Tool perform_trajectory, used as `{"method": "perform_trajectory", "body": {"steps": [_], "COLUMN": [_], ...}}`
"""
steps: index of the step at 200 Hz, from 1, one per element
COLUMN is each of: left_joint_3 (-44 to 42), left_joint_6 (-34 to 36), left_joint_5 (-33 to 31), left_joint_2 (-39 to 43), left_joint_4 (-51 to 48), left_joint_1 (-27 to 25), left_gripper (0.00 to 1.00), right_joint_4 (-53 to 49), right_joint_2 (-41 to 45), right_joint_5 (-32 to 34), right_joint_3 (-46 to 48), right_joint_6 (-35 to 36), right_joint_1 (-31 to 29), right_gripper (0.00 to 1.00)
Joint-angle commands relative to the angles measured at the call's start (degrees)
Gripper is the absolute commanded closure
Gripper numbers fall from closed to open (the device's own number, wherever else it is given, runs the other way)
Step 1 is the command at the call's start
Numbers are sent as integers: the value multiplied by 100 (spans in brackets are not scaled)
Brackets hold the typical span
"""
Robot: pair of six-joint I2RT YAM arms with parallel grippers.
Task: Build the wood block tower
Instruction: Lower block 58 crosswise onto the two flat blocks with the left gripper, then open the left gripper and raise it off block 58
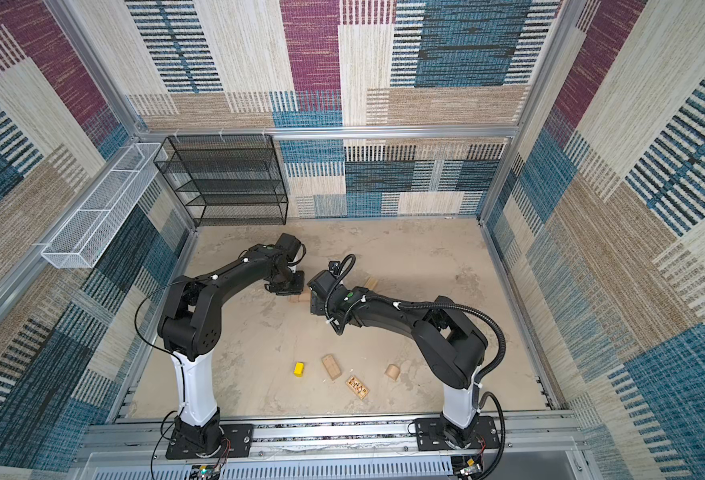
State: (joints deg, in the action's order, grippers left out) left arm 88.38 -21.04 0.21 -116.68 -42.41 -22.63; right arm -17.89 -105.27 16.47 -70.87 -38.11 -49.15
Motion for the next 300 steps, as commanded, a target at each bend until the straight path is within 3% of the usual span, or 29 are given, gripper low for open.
{"method": "perform_trajectory", "body": {"steps": [1,180,231,300], "left_joint_3": [49,65,59,48], "left_joint_6": [108,214,205,240], "left_joint_5": [15,-1,-30,-28], "left_joint_2": [-25,-52,-39,129], "left_joint_4": [-36,-35,-28,-38], "left_joint_1": [9,4,5,5], "left_gripper": [65,69,60,56], "right_joint_4": [-35,-134,-109,-142], "right_joint_2": [7,-46,-15,120], "right_joint_5": [-27,-42,-49,-9], "right_joint_3": [-41,-145,-111,-63], "right_joint_6": [29,102,128,76], "right_joint_1": [-8,-4,-4,-6], "right_gripper": [14,14,14,14]}}
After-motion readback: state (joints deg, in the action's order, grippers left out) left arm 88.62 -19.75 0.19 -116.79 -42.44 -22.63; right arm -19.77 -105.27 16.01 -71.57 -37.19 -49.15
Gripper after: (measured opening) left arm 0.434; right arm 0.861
